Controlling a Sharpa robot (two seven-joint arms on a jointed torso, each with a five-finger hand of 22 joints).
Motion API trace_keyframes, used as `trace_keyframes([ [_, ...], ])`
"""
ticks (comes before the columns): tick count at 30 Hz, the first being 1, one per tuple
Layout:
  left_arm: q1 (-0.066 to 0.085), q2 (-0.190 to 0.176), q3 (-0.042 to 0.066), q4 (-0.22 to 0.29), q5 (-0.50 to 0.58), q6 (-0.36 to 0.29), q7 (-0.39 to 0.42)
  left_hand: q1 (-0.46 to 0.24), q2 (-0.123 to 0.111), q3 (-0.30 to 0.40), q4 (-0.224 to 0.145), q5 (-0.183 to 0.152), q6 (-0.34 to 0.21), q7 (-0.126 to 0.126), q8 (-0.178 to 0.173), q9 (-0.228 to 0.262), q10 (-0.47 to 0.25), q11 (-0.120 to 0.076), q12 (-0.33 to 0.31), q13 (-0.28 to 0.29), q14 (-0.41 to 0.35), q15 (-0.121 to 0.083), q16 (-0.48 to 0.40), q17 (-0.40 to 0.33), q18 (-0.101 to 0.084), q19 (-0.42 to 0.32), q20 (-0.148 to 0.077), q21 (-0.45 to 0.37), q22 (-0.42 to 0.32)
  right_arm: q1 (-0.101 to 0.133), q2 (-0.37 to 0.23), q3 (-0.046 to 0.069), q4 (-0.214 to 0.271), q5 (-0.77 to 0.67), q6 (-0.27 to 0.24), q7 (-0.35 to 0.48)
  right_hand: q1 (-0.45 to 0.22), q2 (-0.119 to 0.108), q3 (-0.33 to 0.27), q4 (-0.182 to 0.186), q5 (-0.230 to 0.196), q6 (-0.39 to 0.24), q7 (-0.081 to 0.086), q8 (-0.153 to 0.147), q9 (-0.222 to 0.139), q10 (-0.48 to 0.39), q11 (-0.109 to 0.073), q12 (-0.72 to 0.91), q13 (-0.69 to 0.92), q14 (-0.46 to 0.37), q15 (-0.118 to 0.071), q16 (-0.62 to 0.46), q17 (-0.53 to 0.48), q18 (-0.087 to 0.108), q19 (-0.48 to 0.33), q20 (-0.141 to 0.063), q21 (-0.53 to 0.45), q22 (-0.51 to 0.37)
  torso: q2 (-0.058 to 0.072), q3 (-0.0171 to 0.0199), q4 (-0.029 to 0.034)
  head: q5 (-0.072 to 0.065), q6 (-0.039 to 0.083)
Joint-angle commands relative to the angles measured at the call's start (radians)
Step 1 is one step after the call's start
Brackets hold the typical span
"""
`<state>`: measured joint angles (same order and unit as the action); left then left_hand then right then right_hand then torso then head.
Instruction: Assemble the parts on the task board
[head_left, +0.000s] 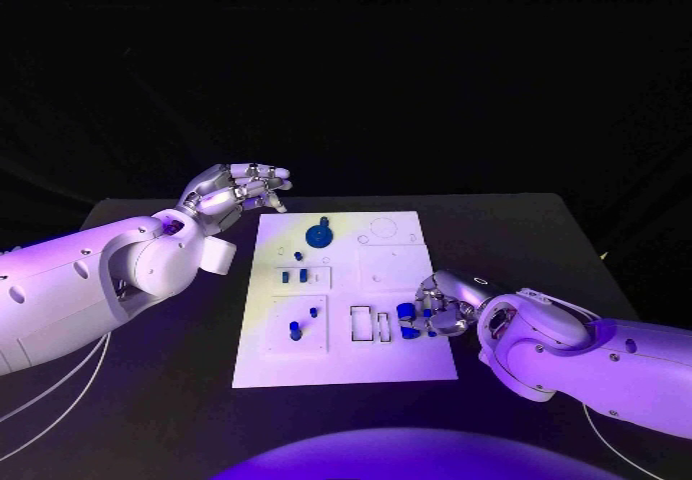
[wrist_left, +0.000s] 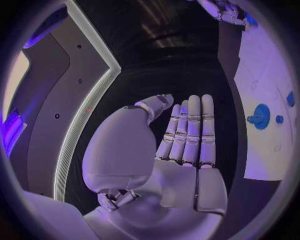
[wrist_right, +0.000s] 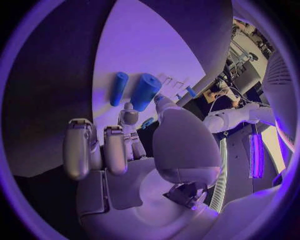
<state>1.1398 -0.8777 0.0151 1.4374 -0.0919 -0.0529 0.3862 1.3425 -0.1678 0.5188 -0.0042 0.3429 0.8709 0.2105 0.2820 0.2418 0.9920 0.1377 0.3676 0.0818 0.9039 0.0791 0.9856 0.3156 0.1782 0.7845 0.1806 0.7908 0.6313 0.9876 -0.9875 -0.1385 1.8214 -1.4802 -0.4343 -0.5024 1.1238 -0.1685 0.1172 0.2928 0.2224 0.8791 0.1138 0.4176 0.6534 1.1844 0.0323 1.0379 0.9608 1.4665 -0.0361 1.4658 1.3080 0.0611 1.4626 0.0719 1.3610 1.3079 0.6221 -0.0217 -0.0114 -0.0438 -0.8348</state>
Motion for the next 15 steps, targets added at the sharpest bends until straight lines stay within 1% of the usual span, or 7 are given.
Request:
trace_keyframes([
  [1,0.0,-0.001,0.0,0.004,0.002,0.015,0.005,-0.004,0.004,-0.006,-0.001,0.002,-0.003,0.0,-0.002,-0.001,-0.002,0.008,-0.004,-0.002,0.0,0.003,-0.005,-0.001,0.0,-0.005,-0.001,0.002,0.001,-0.003,0.001,0.0,-0.001,-0.034,0.042,-0.033,-0.007,0.007,-0.015,0.001,-0.007,-0.002,-0.006,0.003,0.004,0.006,0.0,0.003,0.005,0.054,-0.001,0.003,0.0,-0.018,0.03,-0.001,-0.003,0.206,0.0,-0.0005,-0.0013,0.0,-0.002],
  [4,0.0,-0.002,0.0,0.004,0.002,0.015,0.005,-0.004,0.004,-0.006,-0.001,0.002,-0.003,0.0,-0.002,-0.001,-0.002,0.008,-0.004,-0.002,0.0,0.003,-0.005,-0.001,0.0,-0.005,-0.001,0.002,0.001,-0.004,0.003,0.0,0.001,-0.04,0.054,-0.039,-0.01,0.012,-0.032,0.001,-0.009,-0.001,-0.006,0.004,0.007,0.008,-0.001,0.006,0.011,0.055,-0.001,0.003,0.0,-0.018,0.03,-0.002,-0.002,0.206,0.0,-0.0003,-0.0019,0.001,-0.004],
  [8,0.0,-0.002,0.0,0.004,0.002,0.016,0.004,-0.005,0.004,-0.006,-0.001,0.003,-0.003,0.0,-0.002,0.0,-0.003,0.008,-0.004,-0.002,-0.001,0.003,-0.005,-0.001,0.0,-0.006,0.0,0.001,0.001,-0.006,0.006,0.0,0.001,-0.046,0.068,-0.045,-0.012,0.022,-0.062,0.001,-0.01,0.0,-0.007,0.005,0.013,0.012,-0.002,0.009,0.02,0.055,-0.002,0.003,0.0,-0.019,0.03,-0.002,-0.001,0.207,0.001,0.0,-0.0009,0.001,-0.004],
  [10,0.0,-0.002,0.0,0.004,0.002,0.016,0.004,-0.005,0.004,-0.006,-0.001,0.003,-0.003,0.0,-0.002,0.0,-0.003,0.008,-0.004,-0.002,-0.001,0.003,-0.005,-0.001,0.0,-0.006,0.0,0.001,0.001,-0.007,0.009,0.0,-0.002,-0.049,0.074,-0.047,-0.012,0.022,-0.062,0.001,-0.01,0.0,-0.007,0.005,0.013,0.012,-0.002,0.009,0.02,0.055,-0.002,0.003,0.0,-0.019,0.03,-0.002,-0.001,0.207,0.001,-0.0002,-0.0006,0.001,-0.004],
  [15,0.0,-0.003,0.0,0.005,0.002,0.011,0.007,-0.005,0.004,-0.006,-0.001,0.003,-0.003,0.0,-0.002,0.0,-0.003,0.008,-0.004,-0.002,-0.001,0.003,-0.005,-0.001,0.0,-0.006,0.0,0.001,0.001,-0.013,0.017,0.0,-0.009,-0.054,0.083,-0.052,-0.002,0.033,-0.077,0.0,-0.007,0.005,-0.009,0.009,0.019,0.02,-0.003,0.018,0.035,0.055,-0.003,0.004,0.003,-0.019,0.032,-0.003,0.003,0.208,0.002,-0.0003,-0.0001,0.003,-0.005],
])
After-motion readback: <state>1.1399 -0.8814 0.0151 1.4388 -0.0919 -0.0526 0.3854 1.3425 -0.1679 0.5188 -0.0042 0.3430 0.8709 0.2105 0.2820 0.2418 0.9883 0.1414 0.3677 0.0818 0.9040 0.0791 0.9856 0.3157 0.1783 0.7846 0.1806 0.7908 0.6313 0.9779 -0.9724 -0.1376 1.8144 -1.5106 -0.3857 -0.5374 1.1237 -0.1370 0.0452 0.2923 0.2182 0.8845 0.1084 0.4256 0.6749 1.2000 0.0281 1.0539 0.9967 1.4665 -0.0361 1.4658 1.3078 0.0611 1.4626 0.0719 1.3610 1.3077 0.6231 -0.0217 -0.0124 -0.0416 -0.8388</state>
